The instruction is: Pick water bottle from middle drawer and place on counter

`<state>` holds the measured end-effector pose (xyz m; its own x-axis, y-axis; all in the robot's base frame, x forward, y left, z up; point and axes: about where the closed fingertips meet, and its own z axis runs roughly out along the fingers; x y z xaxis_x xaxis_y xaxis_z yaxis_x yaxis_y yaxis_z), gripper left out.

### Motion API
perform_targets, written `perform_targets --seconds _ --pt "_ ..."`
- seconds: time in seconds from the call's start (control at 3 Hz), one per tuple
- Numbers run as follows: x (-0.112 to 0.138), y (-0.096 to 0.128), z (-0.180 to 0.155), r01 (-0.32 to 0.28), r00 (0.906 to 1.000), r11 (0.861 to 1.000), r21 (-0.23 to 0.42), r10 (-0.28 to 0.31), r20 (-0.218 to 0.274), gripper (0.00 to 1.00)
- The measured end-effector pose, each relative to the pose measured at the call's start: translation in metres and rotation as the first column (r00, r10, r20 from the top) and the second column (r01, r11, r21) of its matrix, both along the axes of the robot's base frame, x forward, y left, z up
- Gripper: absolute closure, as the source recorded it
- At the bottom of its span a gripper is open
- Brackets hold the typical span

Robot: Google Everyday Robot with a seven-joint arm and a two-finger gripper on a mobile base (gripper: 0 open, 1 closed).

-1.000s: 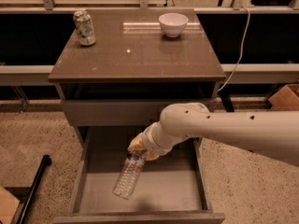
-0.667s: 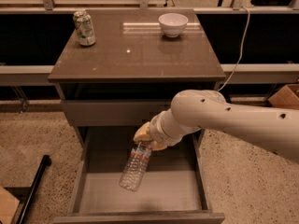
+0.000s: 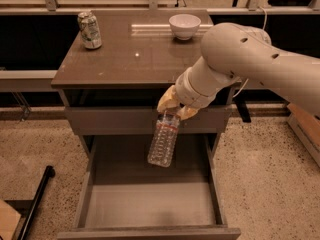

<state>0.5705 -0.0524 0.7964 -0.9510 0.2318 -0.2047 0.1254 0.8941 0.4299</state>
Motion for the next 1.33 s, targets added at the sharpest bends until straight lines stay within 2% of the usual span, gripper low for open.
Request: perform_targets --seconds 0.33,0.67,1.0,1.33 --pt "-0.001 0.001 -0.002 -0.001 1.0000 1.000 0.000 0.001 0.000 1.00" --pt "0.009 -0.001 0.006 0.047 0.9983 0.999 0.012 -0.047 0.033 1.00" --pt "0.038 0.003 0.021 0.088 0.9933 0.992 0.085 -0.094 0.067 1.00" --pt "0.068 0.005 0.044 0.130 0.9835 0.969 0.211 -0.153 0.096 1.00"
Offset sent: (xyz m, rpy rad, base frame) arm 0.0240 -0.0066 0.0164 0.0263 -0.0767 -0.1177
